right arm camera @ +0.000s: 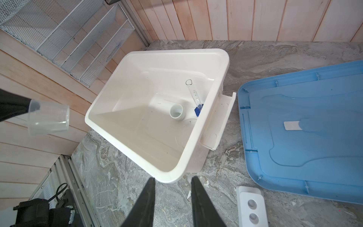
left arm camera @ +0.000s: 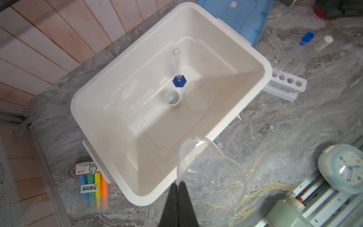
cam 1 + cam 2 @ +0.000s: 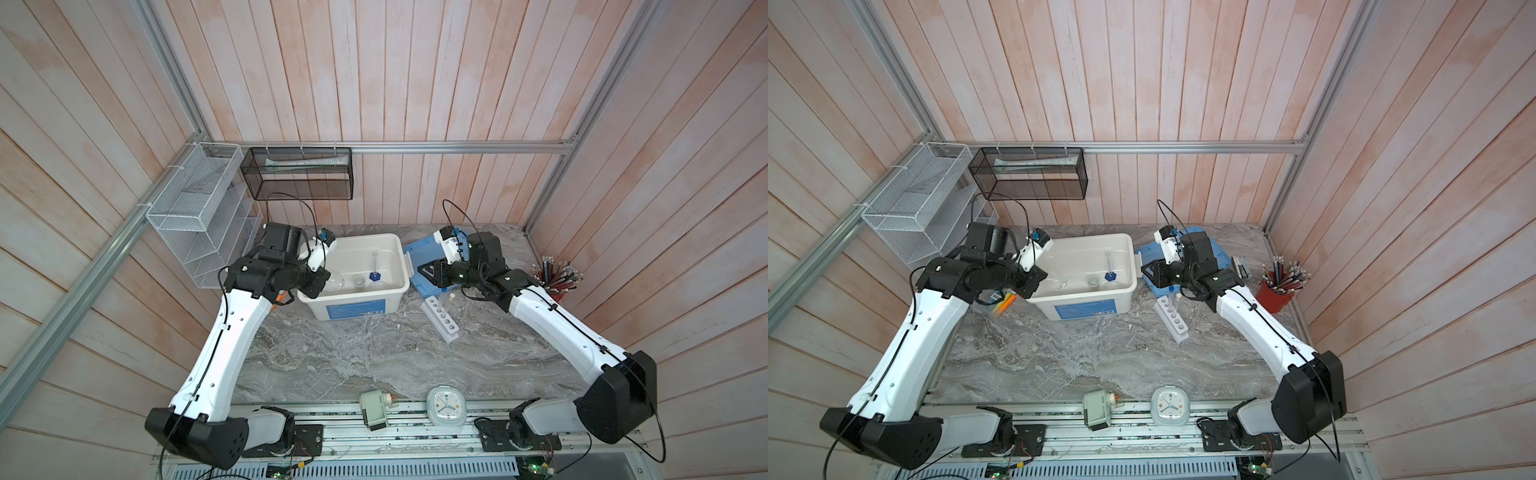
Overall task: Organize the chemistry lab equipment
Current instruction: 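Lift the glass dish with the left gripper and carry it into the bin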
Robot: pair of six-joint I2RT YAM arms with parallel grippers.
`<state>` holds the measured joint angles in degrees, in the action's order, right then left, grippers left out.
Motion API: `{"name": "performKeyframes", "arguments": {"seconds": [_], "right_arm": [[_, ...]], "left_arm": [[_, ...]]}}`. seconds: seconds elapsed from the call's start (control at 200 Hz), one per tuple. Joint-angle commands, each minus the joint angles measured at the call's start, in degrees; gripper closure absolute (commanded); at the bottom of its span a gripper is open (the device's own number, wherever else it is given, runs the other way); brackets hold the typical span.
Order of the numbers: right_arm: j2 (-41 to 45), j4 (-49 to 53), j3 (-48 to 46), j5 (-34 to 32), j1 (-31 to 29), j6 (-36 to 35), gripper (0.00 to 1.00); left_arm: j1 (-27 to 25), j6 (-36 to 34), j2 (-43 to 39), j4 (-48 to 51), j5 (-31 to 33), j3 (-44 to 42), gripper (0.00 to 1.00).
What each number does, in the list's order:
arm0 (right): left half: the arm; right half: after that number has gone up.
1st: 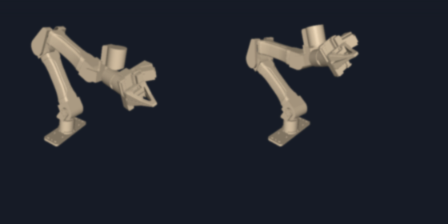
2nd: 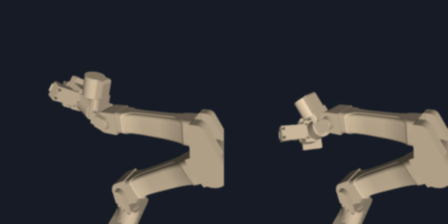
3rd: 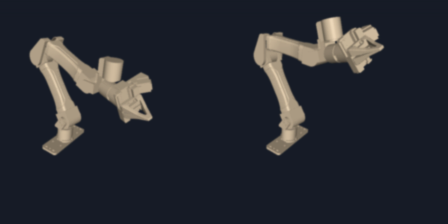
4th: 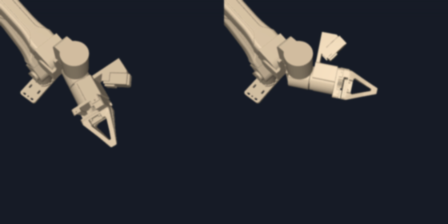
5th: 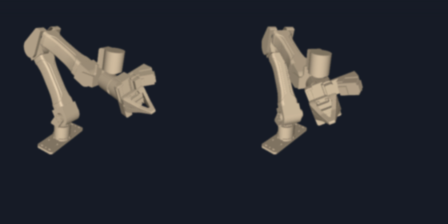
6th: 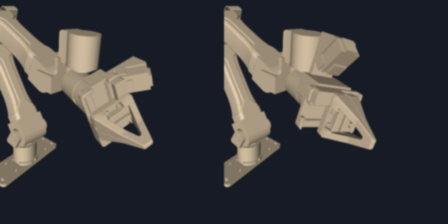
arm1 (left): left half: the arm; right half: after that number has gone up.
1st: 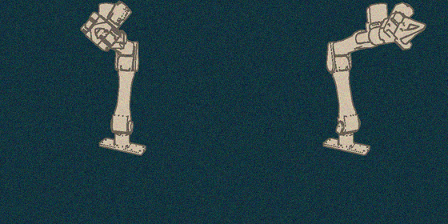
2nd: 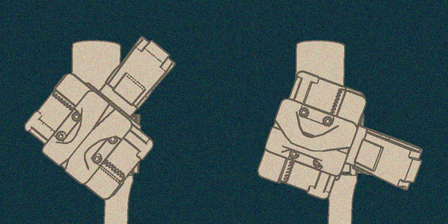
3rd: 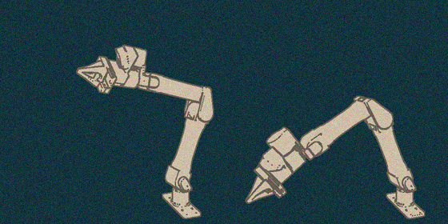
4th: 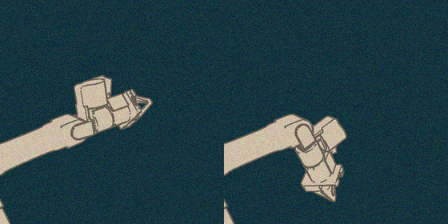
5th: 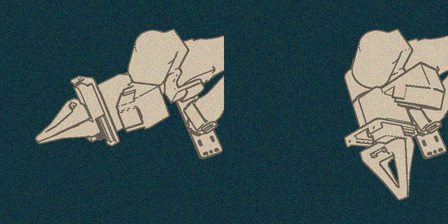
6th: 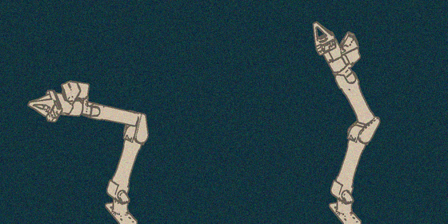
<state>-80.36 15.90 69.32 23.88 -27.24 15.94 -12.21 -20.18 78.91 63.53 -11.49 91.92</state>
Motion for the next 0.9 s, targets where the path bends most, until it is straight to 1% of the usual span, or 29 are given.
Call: {"name": "performKeyframes", "arguments": {"seconds": [0.0,0.2,0.395,0.685,0.895], "right_arm": [[1.1,0.0,0.6,-0.5,-0.3,0.3,0.67],[0.9,-0.9,0.2,-0.2,-0.2,0.2,0.67],[0.6,-1.2,0.0,-0.4,-0.1,0.0,0.67],[-0.4,-1.8,-0.7,-0.2,-0.1,0.4,0.67],[-0.5,-1.7,-1.4,-0.3,0.2,0.6,0.67]], "left_arm": [[2.6,3.3,7.6,0.4,0.2,5.2,1.0],[3.9,6.2,21.6,0.2,4.6,13.2,1.0],[5.0,9.0,30.9,1.3,6.1,16.8,1.0],[4.9,14.8,34.8,-1.3,6.3,14.4,1.0],[4.0,16.9,32.4,-4.6,6.2,6.5,1.0]]}}
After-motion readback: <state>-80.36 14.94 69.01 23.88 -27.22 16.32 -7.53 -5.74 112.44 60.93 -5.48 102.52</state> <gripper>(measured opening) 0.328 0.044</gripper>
